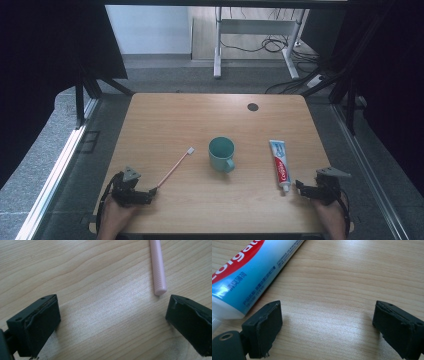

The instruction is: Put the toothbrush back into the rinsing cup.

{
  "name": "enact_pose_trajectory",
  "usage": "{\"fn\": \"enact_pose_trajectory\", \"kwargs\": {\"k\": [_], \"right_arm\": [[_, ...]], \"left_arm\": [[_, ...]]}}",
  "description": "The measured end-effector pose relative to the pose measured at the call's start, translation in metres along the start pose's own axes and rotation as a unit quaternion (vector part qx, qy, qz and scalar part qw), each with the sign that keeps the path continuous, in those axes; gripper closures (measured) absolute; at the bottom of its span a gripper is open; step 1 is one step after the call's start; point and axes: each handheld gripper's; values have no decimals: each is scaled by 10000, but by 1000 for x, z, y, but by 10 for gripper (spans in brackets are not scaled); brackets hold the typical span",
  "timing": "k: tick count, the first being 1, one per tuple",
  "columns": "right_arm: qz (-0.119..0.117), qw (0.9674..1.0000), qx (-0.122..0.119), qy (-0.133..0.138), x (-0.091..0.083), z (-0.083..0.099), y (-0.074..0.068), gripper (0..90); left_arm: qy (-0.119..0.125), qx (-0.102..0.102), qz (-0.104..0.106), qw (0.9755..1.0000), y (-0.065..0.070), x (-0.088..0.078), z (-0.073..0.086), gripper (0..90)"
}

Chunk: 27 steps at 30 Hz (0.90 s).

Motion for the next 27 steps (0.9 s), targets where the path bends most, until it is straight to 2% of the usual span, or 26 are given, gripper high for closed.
{"fn": "enact_pose_trajectory", "kwargs": {"k": [3,27], "right_arm": [[-1,10000,-1,1,0,0,0,86],[-1,10000,-4,3,0,0,0,87]], "left_arm": [[-8,-85,-50,10000,2,0,0,0],[-21,-52,-23,10000,2,0,-1,0]]}}
Point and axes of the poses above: each handheld gripper's, and its own axes: x roughly forward along the jaws, z roughly out of its underside, y roughly to its right, and after that the axes turned 10 degrees about -y, right-handed
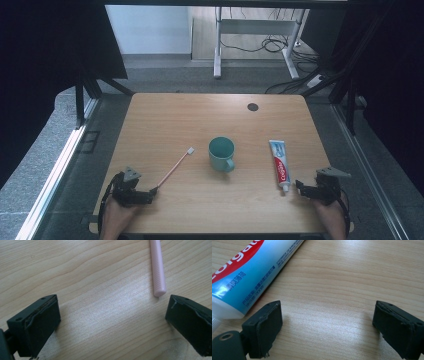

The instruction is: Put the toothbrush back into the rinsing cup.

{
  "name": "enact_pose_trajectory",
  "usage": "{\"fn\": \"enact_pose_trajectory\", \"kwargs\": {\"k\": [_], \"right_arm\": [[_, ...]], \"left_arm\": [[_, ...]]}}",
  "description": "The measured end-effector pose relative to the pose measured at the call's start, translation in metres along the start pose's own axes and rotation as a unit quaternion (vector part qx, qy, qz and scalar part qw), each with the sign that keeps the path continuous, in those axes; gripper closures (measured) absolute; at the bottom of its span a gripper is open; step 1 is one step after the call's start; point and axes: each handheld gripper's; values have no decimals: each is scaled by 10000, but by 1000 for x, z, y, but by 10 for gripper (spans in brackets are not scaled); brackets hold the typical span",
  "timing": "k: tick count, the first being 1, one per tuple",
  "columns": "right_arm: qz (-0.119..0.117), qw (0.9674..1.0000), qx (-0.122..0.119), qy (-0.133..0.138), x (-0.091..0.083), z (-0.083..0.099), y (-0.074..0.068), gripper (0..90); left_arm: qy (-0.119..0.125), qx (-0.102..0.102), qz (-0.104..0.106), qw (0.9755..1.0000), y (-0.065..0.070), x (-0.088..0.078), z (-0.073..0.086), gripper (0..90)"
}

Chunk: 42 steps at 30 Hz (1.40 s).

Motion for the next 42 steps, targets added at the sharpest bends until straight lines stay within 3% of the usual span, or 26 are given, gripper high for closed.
{"fn": "enact_pose_trajectory", "kwargs": {"k": [21,36,42], "right_arm": [[-1,10000,4,-1,0,0,0,87],[-1,10000,3,-2,0,0,0,87],[0,10000,1,-1,0,0,0,87]], "left_arm": [[-505,350,117,9980,8,-6,-15,29],[-995,636,229,9927,5,-12,-36,77],[-1114,634,256,9914,5,-12,-44,120]]}}
Point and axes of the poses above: each handheld gripper's, and its own axes: x roughly forward along the jaws, z roughly out of its underside, y roughly to its right, and after that the axes turned 10 degrees about -y, right-handed
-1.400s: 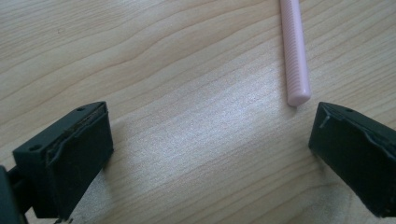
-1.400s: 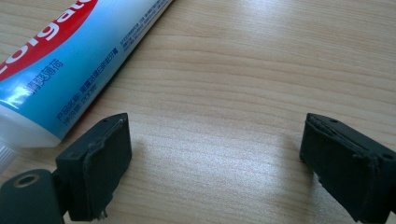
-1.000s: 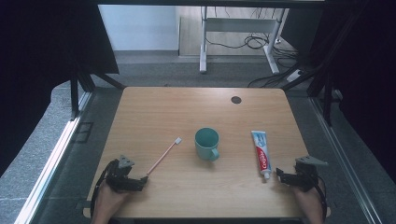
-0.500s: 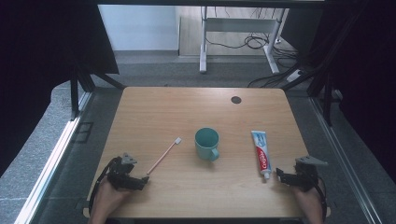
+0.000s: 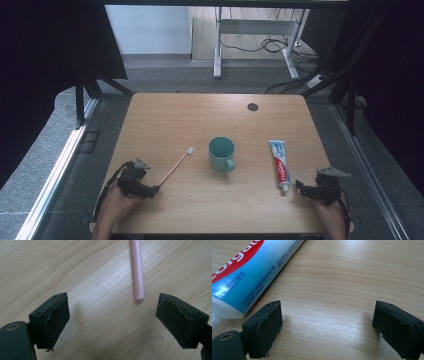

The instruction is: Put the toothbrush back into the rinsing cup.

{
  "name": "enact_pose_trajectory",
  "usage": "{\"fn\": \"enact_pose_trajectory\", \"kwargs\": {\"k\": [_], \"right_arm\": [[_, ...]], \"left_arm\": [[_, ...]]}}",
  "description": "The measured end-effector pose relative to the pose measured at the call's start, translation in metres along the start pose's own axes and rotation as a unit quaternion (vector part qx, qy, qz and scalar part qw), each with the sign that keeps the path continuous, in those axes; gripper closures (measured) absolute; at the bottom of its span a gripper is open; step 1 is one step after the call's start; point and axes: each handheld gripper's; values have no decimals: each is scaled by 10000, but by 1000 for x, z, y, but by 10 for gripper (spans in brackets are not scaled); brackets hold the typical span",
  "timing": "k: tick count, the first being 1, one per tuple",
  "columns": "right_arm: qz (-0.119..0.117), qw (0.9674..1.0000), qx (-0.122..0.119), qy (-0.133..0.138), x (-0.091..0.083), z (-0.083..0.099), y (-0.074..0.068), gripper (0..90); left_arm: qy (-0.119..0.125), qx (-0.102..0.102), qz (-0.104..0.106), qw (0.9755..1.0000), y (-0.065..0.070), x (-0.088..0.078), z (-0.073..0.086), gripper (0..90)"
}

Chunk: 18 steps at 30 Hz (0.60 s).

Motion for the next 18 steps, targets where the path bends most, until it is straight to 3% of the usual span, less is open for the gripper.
{"fn": "enact_pose_trajectory", "kwargs": {"k": [18], "right_arm": [[4,10000,-4,-3,0,0,0,87]], "left_arm": [[-449,138,-17,9989,-3,0,-21,151]]}}
Point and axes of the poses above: each handheld gripper's, and its own axes: x roughly forward along the jaws, z roughly out of its underside, y roughly to its right, and after that the axes turned 10 degrees about -y, right-handed
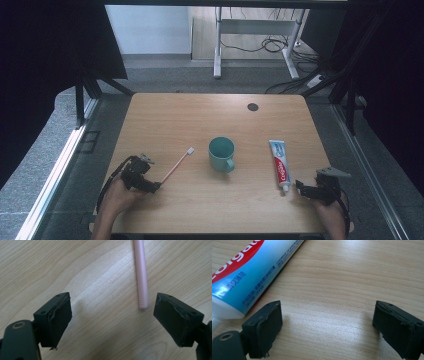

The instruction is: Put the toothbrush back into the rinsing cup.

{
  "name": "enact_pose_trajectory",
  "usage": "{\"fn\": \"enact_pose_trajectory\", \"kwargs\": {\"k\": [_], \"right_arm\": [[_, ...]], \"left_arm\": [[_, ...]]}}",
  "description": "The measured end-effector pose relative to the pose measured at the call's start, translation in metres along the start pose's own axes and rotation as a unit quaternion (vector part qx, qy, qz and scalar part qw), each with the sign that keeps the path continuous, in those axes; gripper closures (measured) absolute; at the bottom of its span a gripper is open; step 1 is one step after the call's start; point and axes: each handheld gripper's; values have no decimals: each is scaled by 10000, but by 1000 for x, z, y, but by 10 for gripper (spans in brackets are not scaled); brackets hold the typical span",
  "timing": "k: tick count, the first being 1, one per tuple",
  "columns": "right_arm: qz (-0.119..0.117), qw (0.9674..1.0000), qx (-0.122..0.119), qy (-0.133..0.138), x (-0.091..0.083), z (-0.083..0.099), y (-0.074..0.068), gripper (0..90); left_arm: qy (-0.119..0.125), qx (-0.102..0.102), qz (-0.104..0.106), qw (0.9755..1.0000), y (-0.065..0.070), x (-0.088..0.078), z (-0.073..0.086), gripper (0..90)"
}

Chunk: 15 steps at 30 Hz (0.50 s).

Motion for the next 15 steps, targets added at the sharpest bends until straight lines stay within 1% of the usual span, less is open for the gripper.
{"fn": "enact_pose_trajectory", "kwargs": {"k": [8,9,13,14,15], "right_arm": [[-3,10000,-1,1,0,0,0,87],[-3,10000,-1,1,0,0,0,87],[-3,10000,3,0,0,0,0,87],[-2,10000,2,0,0,0,0,87],[-2,10000,2,0,0,0,0,87]], "left_arm": [[-127,80,-32,9999,0,0,-15,169],[-127,80,-32,9999,0,0,-15,172],[-204,153,-24,9997,1,-1,-22,182],[-231,177,-17,9996,2,-1,-26,195],[-231,177,-17,9996,2,-1,-26,198]]}}
Point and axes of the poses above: each handheld gripper's, and its own axes: x roughly forward along the jaws, z roughly out of its underside, y roughly to its right, and after that the axes turned 10 degrees about -y, right-handed
